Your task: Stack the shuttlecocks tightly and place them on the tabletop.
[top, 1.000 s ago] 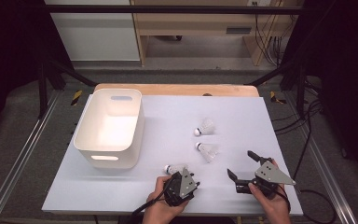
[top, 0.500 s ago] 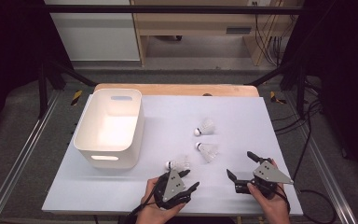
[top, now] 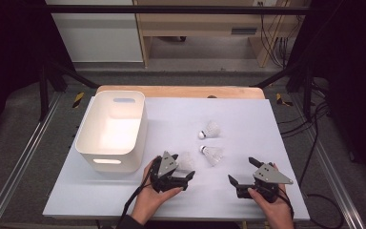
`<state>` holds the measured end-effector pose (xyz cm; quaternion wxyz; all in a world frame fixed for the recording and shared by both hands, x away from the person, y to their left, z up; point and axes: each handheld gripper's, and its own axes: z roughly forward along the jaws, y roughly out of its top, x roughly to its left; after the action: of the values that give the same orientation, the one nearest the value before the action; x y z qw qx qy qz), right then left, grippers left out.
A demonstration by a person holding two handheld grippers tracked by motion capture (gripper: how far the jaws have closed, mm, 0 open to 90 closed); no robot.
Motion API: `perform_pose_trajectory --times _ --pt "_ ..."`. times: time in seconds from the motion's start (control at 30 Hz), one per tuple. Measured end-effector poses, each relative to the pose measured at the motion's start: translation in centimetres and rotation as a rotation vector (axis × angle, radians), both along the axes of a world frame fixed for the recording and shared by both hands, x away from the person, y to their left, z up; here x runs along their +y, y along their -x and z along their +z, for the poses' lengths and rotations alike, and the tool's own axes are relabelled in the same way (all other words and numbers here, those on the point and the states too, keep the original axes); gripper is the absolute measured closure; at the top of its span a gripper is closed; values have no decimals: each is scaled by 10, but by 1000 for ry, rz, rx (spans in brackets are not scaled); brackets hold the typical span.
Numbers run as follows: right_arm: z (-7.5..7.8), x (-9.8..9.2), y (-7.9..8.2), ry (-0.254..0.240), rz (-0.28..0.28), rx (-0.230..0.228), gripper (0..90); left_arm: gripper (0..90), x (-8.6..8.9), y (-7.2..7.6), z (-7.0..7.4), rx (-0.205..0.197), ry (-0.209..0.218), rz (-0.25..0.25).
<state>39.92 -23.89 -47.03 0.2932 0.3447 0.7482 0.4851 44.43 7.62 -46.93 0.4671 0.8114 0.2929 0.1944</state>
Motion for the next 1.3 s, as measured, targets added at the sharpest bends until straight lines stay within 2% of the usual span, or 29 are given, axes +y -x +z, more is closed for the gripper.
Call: perform_pose_trajectory --times 0.1,0.17,0.37,0.43,0.53,0.67,0.77,0.87,0.93,1.1,1.2,1.3 --pt "0 -1 0 1 5 2 49 152 -4 -4 -5 19 -2 2" --pt "0 -2 0 -3 7 4 49 153 -4 -3 -5 16 -10 -2" --pt "0 0 0 3 12 13 49 156 -1 -5 -2 44 19 -13" --pt "0 1 0 5 15 13 49 164 0 -7 -1 18 7 16" --pt "0 0 0 3 17 16 49 151 2 -14 2 17 37 50" --pt "2 0 1 -3 23 13 49 140 -3 -25 2 45 -12 29" --pt "2 0 0 -8 25 18 49 140 -5 -30 -1 107 2 -6" --pt "2 2 1 -4 29 19 50 135 -7 -27 -1 103 -25 -25" --pt "4 4 1 -5 20 19 50 129 -7 -24 0 99 -23 -38" --pt "8 11 -2 -6 27 33 72 124 -5 -22 4 79 12 -47" --pt "10 17 -6 -8 35 62 98 110 -5 -21 6 81 26 -62" --pt "11 27 -14 25 37 118 138 95 -1 -15 11 43 38 -78"
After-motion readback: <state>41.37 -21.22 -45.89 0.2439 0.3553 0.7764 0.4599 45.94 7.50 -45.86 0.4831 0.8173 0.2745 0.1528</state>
